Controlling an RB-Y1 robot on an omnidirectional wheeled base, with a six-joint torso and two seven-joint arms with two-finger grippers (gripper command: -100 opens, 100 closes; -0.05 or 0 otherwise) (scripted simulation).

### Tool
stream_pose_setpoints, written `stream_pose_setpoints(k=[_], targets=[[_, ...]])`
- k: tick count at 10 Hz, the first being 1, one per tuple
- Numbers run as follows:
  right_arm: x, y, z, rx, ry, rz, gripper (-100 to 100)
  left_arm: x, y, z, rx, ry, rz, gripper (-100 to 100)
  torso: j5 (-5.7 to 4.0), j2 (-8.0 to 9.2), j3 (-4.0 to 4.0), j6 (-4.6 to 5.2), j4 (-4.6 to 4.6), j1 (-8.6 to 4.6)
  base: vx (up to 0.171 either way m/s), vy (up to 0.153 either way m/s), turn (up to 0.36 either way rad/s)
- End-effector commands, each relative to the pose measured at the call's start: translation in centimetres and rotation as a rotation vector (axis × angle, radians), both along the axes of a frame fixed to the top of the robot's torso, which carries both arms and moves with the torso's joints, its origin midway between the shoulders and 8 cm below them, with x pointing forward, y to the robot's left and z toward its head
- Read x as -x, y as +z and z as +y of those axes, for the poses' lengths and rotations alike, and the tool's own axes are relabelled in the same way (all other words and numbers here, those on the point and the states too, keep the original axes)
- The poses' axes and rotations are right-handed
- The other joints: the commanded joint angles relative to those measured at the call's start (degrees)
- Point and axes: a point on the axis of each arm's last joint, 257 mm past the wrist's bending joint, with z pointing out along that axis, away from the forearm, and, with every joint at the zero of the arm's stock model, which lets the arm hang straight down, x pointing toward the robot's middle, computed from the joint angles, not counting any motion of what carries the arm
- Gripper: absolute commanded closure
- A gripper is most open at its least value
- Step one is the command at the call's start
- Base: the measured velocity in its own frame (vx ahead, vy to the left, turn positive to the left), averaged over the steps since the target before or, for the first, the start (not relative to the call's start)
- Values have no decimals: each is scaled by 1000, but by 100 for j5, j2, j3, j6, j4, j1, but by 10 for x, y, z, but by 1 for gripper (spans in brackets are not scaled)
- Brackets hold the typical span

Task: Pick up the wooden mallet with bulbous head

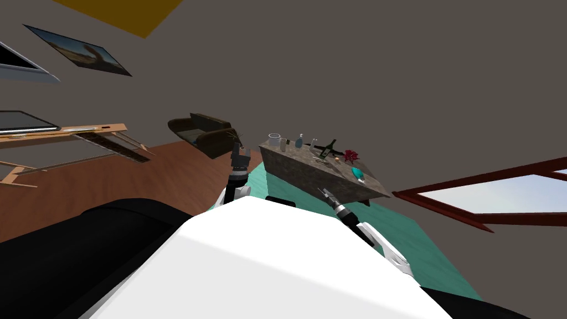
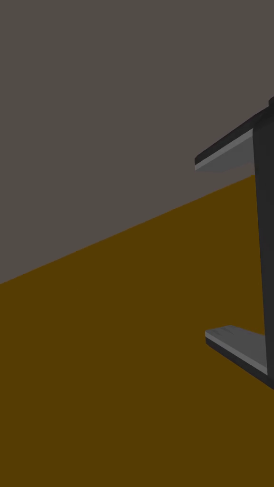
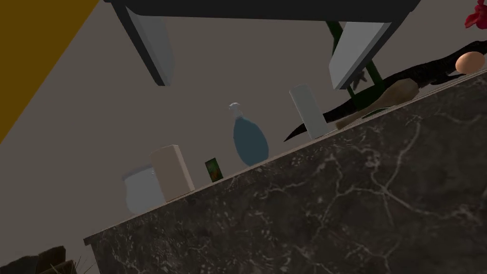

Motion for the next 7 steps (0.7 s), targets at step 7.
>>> stream_pose_setpoints(k=[7], targets=[[28, -44, -94, 329, 71, 152, -100, 0, 0, 0, 0, 0, 0, 0, -1, 2, 0, 7, 0, -8, 48, 46, 111]])
